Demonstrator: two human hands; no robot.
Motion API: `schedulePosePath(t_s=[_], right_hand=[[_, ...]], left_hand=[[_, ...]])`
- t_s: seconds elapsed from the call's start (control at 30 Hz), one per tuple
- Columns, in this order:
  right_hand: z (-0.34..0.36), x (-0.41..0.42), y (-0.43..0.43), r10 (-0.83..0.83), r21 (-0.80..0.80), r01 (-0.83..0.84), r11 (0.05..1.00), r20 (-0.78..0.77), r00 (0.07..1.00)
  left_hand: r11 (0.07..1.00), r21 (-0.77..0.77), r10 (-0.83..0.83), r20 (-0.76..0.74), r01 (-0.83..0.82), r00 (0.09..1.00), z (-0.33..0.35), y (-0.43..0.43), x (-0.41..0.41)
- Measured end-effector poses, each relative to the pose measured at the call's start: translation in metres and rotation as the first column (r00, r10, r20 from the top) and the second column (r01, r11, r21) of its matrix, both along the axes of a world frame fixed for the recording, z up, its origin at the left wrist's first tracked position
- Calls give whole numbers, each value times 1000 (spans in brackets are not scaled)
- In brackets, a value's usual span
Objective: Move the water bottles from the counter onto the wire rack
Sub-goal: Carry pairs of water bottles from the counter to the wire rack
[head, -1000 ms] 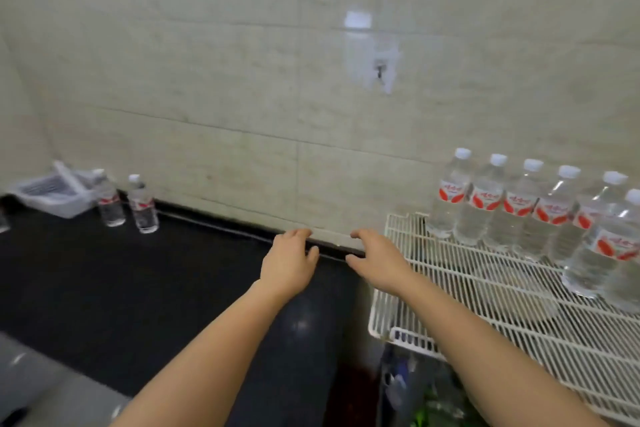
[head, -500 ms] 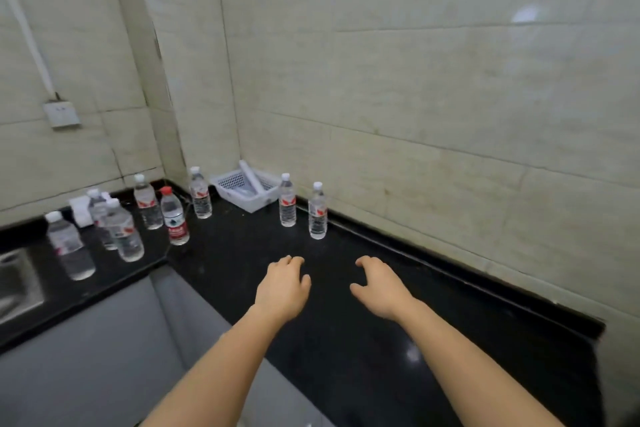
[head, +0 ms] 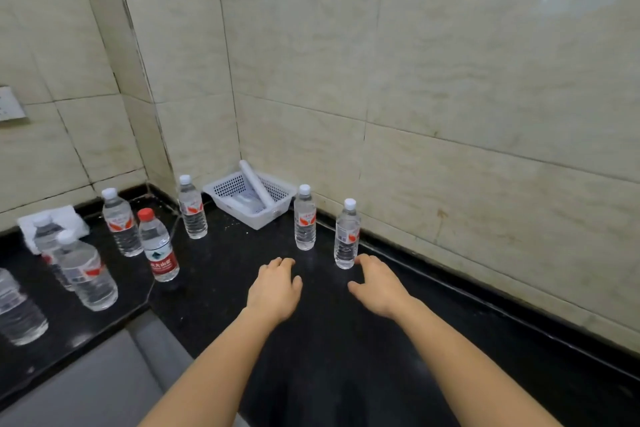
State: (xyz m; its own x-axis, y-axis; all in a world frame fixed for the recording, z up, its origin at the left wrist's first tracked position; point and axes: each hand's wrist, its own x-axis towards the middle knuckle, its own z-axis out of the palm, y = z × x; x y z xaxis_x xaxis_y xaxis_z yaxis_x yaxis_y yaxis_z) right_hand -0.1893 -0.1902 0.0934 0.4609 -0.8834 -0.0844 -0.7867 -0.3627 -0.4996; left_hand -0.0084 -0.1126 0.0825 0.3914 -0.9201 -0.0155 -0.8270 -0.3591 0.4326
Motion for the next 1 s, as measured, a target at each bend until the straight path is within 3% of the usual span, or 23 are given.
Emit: schedulePosePath(t_s=[0.27, 0.5, 0.63, 0.77, 1.0], right_hand=[[-17, 50, -124, -100, 24, 99, 995, 47, 994], [-27, 74, -197, -109, -103, 104, 989, -40, 993], [-32, 83, -218, -55, -180, 32, 983, -124, 991], [-40, 84, -228, -72, -219, 30, 975, -189, 979], [-45, 91, -223, -103, -274, 56, 960, -160, 982]], left_hand=[[997, 60, -35, -56, 38, 998, -29, -121, 70], [999, -48, -27, -128, 21, 991, -43, -208, 119], [985, -166, -80, -196, 47, 977, -40, -254, 134], [981, -186, -102, -252, 56, 962, -41, -295, 141], [958, -273, -191, -392, 84, 900, -51, -305, 140]])
